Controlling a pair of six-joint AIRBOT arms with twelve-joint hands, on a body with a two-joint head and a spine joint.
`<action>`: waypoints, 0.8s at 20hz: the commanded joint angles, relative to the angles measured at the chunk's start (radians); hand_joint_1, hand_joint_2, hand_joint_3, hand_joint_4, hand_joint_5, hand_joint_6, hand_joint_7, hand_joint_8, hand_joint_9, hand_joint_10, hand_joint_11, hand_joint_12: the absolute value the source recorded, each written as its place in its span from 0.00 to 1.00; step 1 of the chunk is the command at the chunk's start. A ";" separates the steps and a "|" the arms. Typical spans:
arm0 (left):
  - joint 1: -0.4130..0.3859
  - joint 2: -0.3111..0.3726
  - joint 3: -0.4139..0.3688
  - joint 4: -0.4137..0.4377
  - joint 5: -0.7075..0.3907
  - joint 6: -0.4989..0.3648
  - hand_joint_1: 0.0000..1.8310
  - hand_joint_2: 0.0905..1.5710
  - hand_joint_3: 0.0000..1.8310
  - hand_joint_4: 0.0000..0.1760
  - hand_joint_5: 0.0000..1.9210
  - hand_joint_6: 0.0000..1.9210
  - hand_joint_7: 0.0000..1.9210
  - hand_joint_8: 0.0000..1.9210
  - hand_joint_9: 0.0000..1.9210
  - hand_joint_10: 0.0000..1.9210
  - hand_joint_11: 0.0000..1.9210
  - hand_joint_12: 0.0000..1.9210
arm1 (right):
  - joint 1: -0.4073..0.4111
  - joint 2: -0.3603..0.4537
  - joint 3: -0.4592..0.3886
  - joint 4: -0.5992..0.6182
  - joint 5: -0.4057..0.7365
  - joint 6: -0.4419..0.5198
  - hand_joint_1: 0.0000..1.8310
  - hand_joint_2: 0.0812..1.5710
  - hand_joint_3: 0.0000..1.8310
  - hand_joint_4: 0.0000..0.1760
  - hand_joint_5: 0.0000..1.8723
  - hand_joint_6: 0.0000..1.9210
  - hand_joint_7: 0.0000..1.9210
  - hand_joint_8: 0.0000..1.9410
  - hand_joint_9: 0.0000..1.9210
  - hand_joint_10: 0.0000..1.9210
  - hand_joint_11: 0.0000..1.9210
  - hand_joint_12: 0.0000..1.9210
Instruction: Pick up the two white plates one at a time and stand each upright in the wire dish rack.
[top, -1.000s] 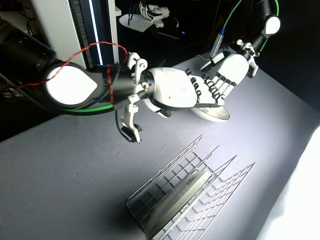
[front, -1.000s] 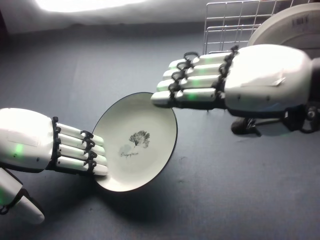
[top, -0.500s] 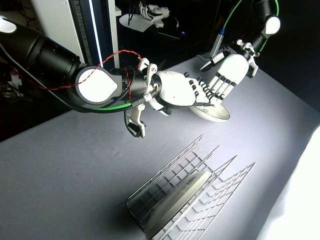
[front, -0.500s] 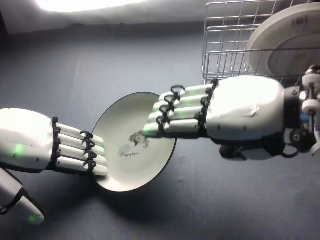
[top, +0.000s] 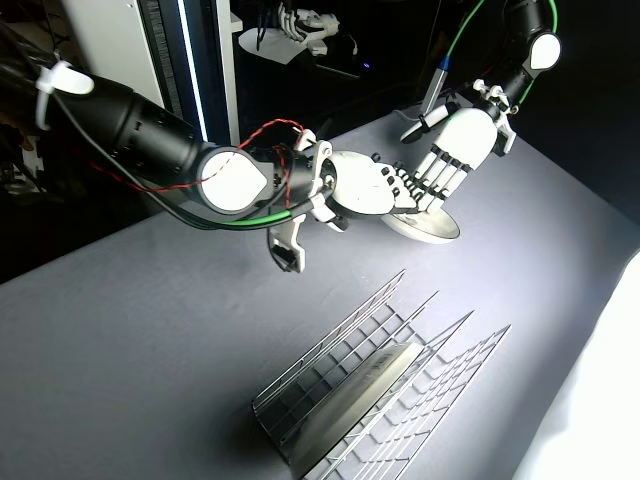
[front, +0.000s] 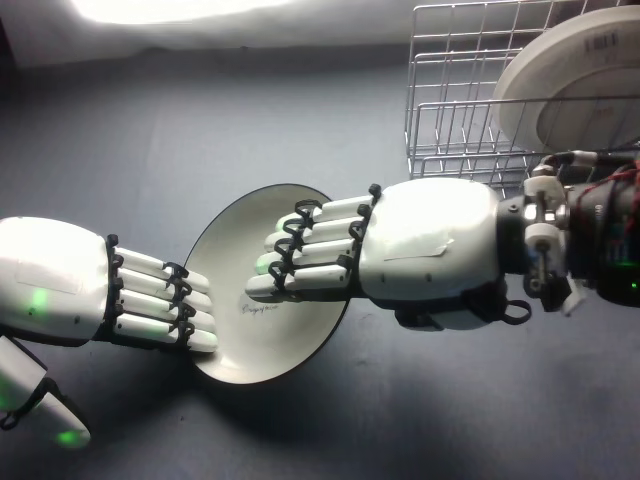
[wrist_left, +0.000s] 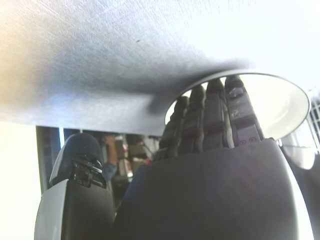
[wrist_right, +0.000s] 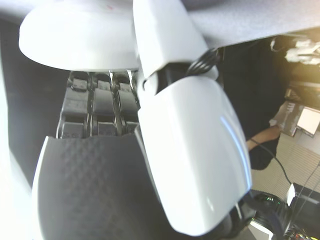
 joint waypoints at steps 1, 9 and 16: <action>0.005 -0.002 0.002 -0.002 -0.034 -0.002 0.00 0.73 0.00 0.00 0.02 0.00 0.00 0.00 0.00 0.00 0.00 0.00 | 0.009 -0.009 0.010 0.025 0.083 -0.003 0.84 0.67 0.00 0.00 0.00 0.00 0.00 0.00 0.00 0.00 0.00 0.01; 0.001 -0.007 0.005 -0.002 -0.036 -0.002 0.00 0.73 0.00 0.00 0.01 0.00 0.00 0.00 0.00 0.00 0.00 0.00 | 0.023 -0.161 0.169 0.011 0.083 -0.008 0.82 0.68 0.00 0.00 0.00 0.00 0.00 0.00 0.00 0.00 0.00 0.02; 0.001 -0.008 0.005 -0.002 -0.037 -0.002 0.00 0.73 0.00 0.00 0.01 0.00 0.00 0.00 0.00 0.00 0.00 0.00 | 0.031 -0.211 0.196 0.011 0.077 -0.011 0.81 0.68 0.00 0.00 0.01 0.00 0.00 0.00 0.00 0.00 0.00 0.23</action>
